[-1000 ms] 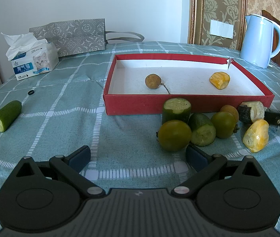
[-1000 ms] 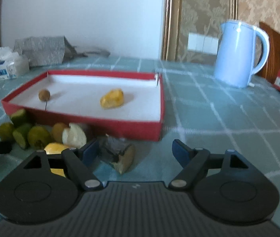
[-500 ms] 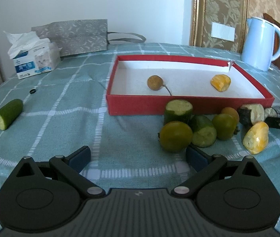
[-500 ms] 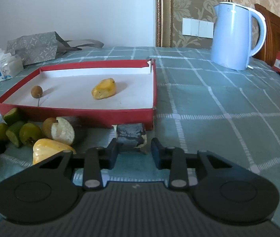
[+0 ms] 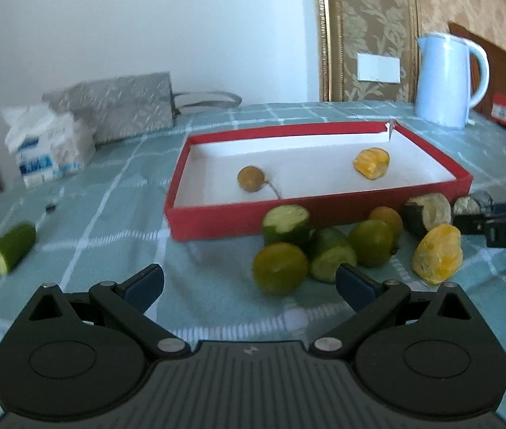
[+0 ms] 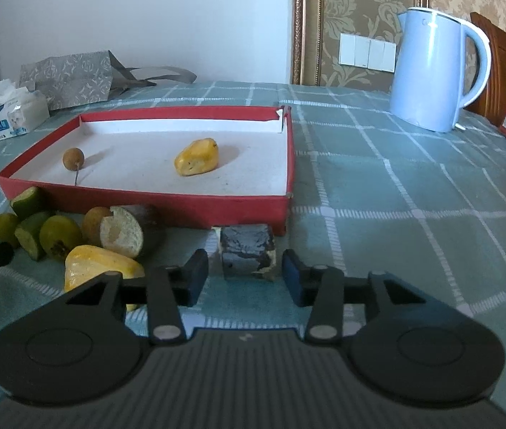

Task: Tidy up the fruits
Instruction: 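Move the right tool to the dark cut vegetable chunk and grasp it, then grasp the green lime with the left tool while the right tool holds the chunk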

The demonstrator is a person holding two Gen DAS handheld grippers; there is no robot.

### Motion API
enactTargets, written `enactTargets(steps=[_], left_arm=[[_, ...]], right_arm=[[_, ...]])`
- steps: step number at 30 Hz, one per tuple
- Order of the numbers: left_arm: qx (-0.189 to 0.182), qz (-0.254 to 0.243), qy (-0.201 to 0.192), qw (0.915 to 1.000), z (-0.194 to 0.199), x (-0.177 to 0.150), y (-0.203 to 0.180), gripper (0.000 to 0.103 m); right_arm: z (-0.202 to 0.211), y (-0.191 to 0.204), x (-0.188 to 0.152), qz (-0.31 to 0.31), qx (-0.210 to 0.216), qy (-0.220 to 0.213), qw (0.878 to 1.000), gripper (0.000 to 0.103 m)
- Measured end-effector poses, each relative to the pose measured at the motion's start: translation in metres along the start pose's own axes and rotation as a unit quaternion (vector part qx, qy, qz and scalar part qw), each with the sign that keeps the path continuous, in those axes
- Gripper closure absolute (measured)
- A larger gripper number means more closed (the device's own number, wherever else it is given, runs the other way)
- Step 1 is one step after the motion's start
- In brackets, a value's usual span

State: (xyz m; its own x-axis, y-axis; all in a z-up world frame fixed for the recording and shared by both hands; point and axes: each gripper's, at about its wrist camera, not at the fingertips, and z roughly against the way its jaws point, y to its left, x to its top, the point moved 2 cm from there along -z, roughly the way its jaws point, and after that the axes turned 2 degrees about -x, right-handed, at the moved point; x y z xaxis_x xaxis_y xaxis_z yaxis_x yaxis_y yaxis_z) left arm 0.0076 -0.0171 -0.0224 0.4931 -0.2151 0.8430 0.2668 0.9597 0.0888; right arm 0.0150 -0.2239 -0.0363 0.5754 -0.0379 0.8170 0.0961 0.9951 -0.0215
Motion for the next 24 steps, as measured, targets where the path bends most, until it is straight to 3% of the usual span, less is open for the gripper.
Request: enactTargets(steps=[4, 8, 10, 12, 15, 17, 20, 23, 24], left_arm=[[0.018, -0.051, 0.001, 0.9985, -0.008, 0.004, -0.014, 0.000], [-0.001, -0.063, 0.001, 0.9980, -0.011, 0.004, -0.014, 0.002], [-0.025, -0.060, -0.001, 0.9979, -0.009, 0.004, -0.009, 0.011], [-0.041, -0.054, -0.003, 0.9977, -0.008, 0.002, -0.002, 0.015], [-0.052, -0.039, -0.007, 0.9979, -0.006, 0.001, 0.007, 0.020], [-0.052, -0.030, 0.001, 0.9982, -0.009, 0.002, 0.011, 0.037], [-0.065, -0.016, 0.016, 0.9977, -0.015, 0.003, 0.017, 0.052], [-0.075, -0.017, 0.020, 0.9969, -0.015, 0.001, 0.019, 0.056], [-0.076, -0.018, 0.019, 0.9968, -0.014, 0.001, 0.019, 0.056]], right_arm=[[0.000, 0.001, 0.000, 0.000, 0.000, 0.000, 1.000, 0.059], [0.000, 0.002, 0.000, 0.003, 0.003, 0.001, 1.000, 0.055], [-0.001, 0.003, 0.000, 0.009, 0.002, 0.003, 1.000, 0.044], [-0.002, 0.002, 0.000, 0.004, 0.001, 0.006, 1.000, 0.037], [-0.002, 0.001, 0.000, 0.003, 0.003, 0.007, 1.000, 0.037], [-0.002, 0.001, 0.000, 0.003, 0.003, 0.007, 1.000, 0.037], [-0.002, 0.001, 0.000, 0.004, 0.002, 0.007, 1.000, 0.037], [-0.002, 0.001, 0.000, 0.005, 0.004, 0.008, 1.000, 0.033], [-0.003, 0.002, 0.000, 0.006, 0.003, 0.009, 1.000, 0.027]])
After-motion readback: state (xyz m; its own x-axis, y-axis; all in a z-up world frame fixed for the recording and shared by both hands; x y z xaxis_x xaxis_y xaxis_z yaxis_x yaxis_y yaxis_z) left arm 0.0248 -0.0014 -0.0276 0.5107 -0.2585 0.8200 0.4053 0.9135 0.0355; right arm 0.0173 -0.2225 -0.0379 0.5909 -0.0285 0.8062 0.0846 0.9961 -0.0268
